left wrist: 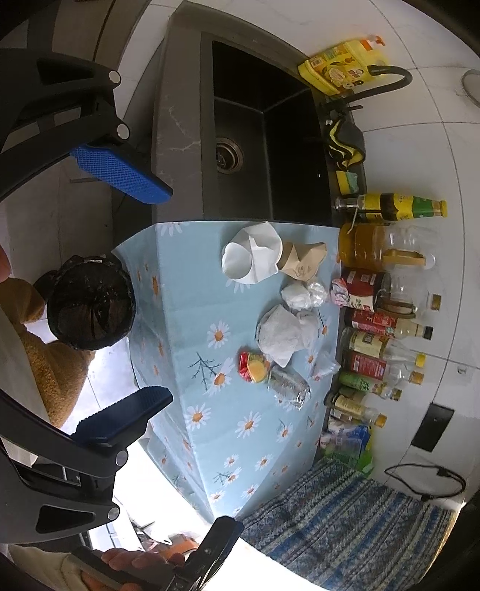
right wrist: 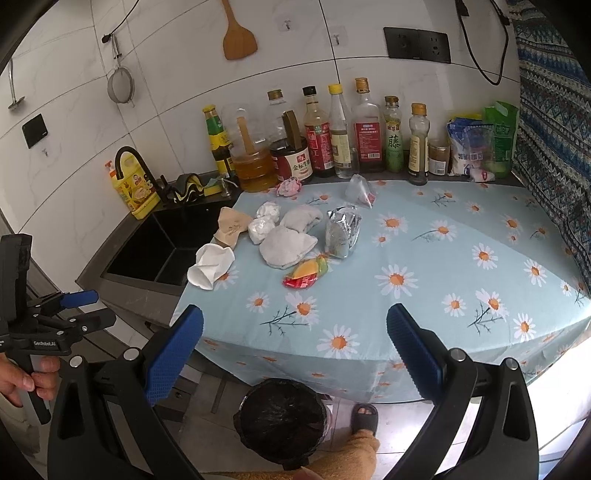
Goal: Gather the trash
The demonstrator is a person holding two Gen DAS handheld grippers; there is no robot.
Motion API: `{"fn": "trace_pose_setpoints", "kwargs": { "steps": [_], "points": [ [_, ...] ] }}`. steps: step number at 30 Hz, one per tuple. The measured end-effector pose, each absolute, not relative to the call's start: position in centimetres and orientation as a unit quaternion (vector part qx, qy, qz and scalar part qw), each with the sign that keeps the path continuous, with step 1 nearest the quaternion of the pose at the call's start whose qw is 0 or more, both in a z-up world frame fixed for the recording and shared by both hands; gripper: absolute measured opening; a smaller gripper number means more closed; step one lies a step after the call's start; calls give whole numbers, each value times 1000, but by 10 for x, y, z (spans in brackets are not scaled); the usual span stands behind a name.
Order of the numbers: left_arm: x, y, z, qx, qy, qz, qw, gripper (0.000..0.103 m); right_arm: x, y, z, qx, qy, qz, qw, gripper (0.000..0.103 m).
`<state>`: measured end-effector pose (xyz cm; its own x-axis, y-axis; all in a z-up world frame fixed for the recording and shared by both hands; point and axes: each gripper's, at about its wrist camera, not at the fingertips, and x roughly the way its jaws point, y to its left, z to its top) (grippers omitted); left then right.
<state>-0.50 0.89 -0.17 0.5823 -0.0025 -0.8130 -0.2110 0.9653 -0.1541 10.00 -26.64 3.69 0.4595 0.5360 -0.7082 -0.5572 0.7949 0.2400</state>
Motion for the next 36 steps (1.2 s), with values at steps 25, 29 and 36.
{"fn": "trace_pose_setpoints", "kwargs": {
  "steps": [25,29,36],
  "points": [
    [133,56,-75,-178,526,125,822,95,282,-222,-45,-20,492,375,786,99],
    [148,66,-95,-185,545,138,806,95,308,-208,-64,-23,504,385,773,98],
    [172,81,-118,-190,558,146,795,94,339,-187,-90,-47,510,390,765,97]
  ]
}}
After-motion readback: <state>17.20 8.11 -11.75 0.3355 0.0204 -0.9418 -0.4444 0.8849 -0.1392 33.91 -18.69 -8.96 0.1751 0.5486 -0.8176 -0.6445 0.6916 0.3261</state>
